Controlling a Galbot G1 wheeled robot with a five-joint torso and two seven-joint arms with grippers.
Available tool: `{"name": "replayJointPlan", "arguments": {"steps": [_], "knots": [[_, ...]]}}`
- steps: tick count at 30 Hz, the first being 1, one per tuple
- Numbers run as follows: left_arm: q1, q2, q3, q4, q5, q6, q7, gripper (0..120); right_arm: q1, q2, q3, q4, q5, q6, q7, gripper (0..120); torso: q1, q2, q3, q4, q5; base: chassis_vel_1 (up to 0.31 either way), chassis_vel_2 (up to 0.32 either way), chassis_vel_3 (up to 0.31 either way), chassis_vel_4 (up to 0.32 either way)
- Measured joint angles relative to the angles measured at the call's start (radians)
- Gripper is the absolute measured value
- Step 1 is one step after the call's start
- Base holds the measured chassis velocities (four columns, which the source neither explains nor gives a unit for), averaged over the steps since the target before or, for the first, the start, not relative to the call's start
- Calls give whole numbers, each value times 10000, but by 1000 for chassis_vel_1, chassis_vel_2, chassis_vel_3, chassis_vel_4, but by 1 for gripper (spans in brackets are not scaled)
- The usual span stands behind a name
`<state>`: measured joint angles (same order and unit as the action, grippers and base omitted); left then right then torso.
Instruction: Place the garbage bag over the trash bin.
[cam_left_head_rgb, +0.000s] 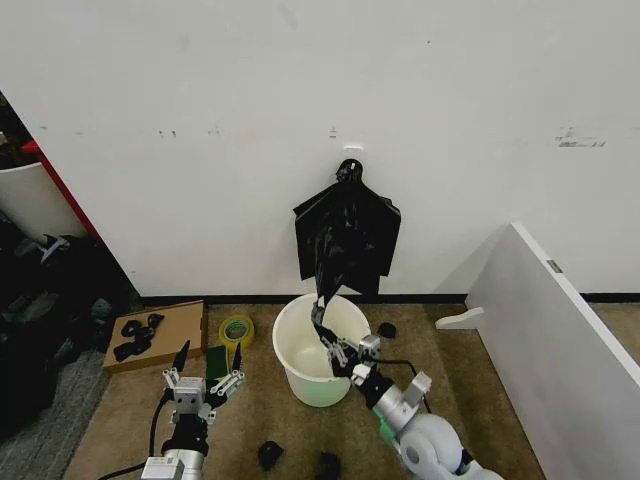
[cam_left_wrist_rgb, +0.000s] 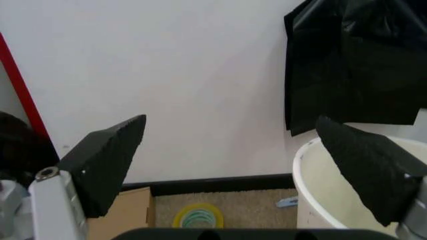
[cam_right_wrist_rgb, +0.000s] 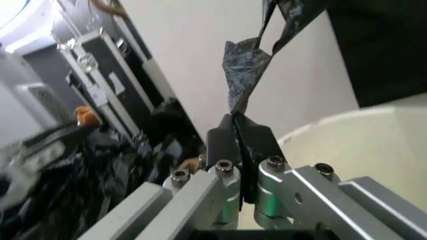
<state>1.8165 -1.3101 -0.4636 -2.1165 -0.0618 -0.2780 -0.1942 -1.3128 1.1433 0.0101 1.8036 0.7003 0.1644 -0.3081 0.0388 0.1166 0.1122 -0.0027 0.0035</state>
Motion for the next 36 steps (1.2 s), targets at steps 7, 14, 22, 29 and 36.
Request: {"name": "replayJointPlan", "arguments": {"steps": [7,14,22,29,36], "knots": [[-46,20,10,76,-42,7,-6,100,-348,-280,-227,-43,-607,254,-27,0,0,0,0,0,0,0,0,0,0],[-64,27,14,102,-67,25,-9,100,-480,-451,-349,-26,-986,383,-61,0,2,0,0,0,0,0,0,0,0],[-56,37,18,128,-72,27,-15,100,-613,-573,-421,-242,-1493,658,-270,0,1,0,0,0,0,0,0,0,0],[-44,57,24,130,-140,41,-16,100,-664,-628,-402,-367,-1586,820,-435,0,1,0,1,0,0,0,0,0,0],[-93,173,77,53,-252,142,-16,100,-495,-510,-273,-396,-1452,838,-296,0,1,0,1,1,-1,0,0,0,0]]}}
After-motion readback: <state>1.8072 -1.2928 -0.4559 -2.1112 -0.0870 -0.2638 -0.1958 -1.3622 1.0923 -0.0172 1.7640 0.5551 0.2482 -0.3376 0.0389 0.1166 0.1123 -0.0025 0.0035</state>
